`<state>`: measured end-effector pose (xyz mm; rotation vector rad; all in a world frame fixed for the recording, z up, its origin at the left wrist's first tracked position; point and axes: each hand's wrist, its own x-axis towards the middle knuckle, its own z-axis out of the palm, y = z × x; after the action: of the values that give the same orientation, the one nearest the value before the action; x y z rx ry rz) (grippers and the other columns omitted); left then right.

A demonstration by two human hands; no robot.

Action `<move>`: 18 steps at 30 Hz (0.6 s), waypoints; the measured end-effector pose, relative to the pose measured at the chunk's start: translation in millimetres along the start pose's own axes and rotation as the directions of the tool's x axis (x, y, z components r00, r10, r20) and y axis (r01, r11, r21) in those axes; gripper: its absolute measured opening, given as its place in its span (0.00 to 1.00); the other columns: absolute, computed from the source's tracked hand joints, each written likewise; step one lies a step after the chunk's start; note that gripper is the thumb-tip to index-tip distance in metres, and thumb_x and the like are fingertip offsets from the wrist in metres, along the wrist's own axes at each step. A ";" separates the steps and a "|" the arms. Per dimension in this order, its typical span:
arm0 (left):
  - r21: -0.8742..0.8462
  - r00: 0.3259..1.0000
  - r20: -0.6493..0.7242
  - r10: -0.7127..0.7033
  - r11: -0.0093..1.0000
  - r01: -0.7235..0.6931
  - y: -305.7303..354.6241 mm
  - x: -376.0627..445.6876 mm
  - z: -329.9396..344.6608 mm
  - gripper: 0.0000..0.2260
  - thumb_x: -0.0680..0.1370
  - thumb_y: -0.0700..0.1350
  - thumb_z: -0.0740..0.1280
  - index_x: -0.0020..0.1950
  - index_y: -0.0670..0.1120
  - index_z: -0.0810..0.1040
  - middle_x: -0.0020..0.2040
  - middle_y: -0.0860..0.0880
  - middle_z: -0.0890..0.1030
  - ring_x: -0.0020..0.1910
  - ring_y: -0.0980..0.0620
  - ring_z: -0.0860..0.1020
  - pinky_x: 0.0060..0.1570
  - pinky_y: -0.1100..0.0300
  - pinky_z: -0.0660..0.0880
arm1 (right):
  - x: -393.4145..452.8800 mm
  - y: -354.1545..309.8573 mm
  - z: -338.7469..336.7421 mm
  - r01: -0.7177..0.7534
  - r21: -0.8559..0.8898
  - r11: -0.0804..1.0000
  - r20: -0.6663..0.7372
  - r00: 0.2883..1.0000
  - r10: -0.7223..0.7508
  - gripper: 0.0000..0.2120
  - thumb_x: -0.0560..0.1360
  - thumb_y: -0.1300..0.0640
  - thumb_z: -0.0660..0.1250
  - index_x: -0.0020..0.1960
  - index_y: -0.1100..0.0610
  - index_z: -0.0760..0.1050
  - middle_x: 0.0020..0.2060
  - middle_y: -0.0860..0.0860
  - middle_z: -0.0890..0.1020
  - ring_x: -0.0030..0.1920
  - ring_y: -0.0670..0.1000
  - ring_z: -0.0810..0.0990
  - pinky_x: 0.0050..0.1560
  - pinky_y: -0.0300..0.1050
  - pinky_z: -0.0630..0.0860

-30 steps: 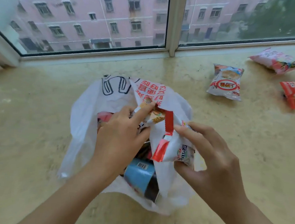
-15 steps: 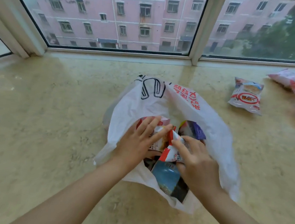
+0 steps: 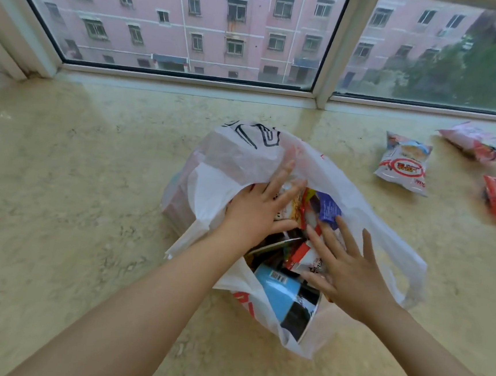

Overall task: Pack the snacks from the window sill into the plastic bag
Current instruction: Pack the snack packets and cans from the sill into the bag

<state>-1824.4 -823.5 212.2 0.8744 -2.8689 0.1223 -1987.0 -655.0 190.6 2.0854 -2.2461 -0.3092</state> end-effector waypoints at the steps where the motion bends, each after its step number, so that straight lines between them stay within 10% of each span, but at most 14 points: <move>1: -0.025 0.999 0.035 0.027 0.999 -0.026 1.5 -3.6 -0.7 0.33 0.77 0.68 0.50 0.78 0.57 0.43 0.77 0.49 0.37 0.71 0.44 0.64 0.62 0.50 0.68 | -3.2 -1.2 -1.6 -0.010 0.018 1.000 0.010 1.000 0.010 0.35 0.77 0.30 0.44 0.78 0.48 0.53 0.75 0.51 0.60 0.77 0.55 0.51 0.72 0.59 0.45; 5: 0.006 0.993 -0.103 0.053 0.999 -0.053 7.6 -26.8 1.0 0.29 0.77 0.64 0.49 0.77 0.56 0.59 0.78 0.48 0.58 0.68 0.43 0.69 0.60 0.46 0.72 | -12.9 -8.6 -9.5 -0.010 0.095 0.995 -0.019 1.000 0.012 0.32 0.78 0.34 0.45 0.77 0.49 0.56 0.76 0.51 0.61 0.76 0.55 0.54 0.71 0.62 0.52; 12: 0.128 0.983 -0.157 0.094 0.989 -0.074 11.1 -50.4 -14.1 0.24 0.76 0.57 0.65 0.71 0.52 0.70 0.72 0.46 0.70 0.70 0.46 0.68 0.60 0.47 0.69 | -29.7 -20.9 -31.6 -0.031 0.253 0.967 -0.203 0.976 0.084 0.26 0.78 0.42 0.53 0.71 0.54 0.69 0.72 0.51 0.68 0.72 0.53 0.65 0.66 0.58 0.69; 18: 0.072 0.943 -0.296 0.153 0.988 -0.138 37.4 -39.6 -43.4 0.22 0.79 0.57 0.60 0.72 0.52 0.69 0.72 0.48 0.70 0.68 0.49 0.71 0.57 0.51 0.67 | -64.5 -9.4 -66.2 -0.023 0.236 0.972 -0.412 0.903 0.121 0.22 0.76 0.47 0.62 0.67 0.55 0.73 0.68 0.52 0.73 0.68 0.53 0.71 0.67 0.57 0.67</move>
<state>-1808.0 -765.7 247.4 0.5900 -2.6485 0.3164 -1960.5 -598.5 259.5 1.9166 -2.1571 0.3902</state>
